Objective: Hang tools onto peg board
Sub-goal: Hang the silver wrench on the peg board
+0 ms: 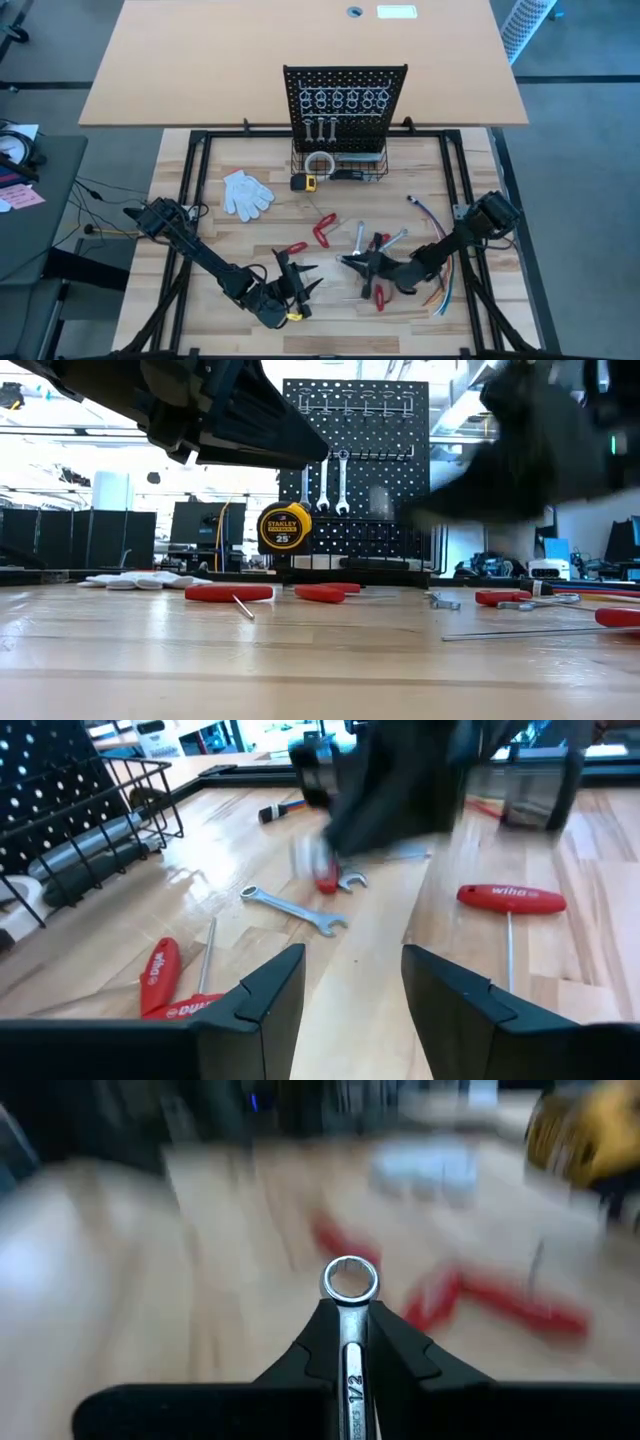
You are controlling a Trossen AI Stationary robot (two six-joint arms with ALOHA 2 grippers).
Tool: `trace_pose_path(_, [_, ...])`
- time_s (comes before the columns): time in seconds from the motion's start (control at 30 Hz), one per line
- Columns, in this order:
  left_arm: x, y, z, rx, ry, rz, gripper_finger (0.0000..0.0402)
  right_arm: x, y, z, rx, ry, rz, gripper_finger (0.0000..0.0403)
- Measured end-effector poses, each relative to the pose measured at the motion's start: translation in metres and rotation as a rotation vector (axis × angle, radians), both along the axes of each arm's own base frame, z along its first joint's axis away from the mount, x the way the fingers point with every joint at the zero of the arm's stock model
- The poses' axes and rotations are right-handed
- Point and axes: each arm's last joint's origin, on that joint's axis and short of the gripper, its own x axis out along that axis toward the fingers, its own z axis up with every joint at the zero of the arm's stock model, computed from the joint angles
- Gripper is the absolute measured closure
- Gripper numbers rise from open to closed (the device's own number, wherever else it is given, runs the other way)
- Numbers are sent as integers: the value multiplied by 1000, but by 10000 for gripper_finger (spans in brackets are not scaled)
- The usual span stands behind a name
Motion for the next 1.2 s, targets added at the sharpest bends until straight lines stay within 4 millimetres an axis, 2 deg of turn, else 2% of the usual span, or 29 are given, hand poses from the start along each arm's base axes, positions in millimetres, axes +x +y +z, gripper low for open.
trace_pose_path(0.1, [2, 1, 1, 39, 12, -8, 238, -6, -1, 21, -2, -211, 147, 369])
trace_pose_path(0.17, [4, 2, 4, 59, 5, -25, 238, -4, 0, 28, -36, -260, 283, 368])
trace_pose_path(0.23, [9, 1, 10, 68, -12, -97, 238, 3, 3, 38, -46, -275, 393, 367])
trace_pose_path(0.4, [22, 3, 27, 115, -102, -381, 238, 15, 15, 66, -92, -469, 740, 367])
trace_pose_path(0.57, [32, 13, 40, 149, -219, -479, 238, 18, 23, 94, -128, -606, 933, 367])
trace_pose_path(0.77, [37, 21, 54, 215, -346, -560, 238, 21, 22, 103, -172, -653, 1014, 366])
trace_pose_path(0.97, [41, 19, 65, 262, -409, -653, 238, 30, 12, 100, -181, -614, 994, 365])
trace_pose_path(1.2, [56, 20, 80, 225, -387, -655, 238, 32, 9, 100, -187, -612, 989, 365])
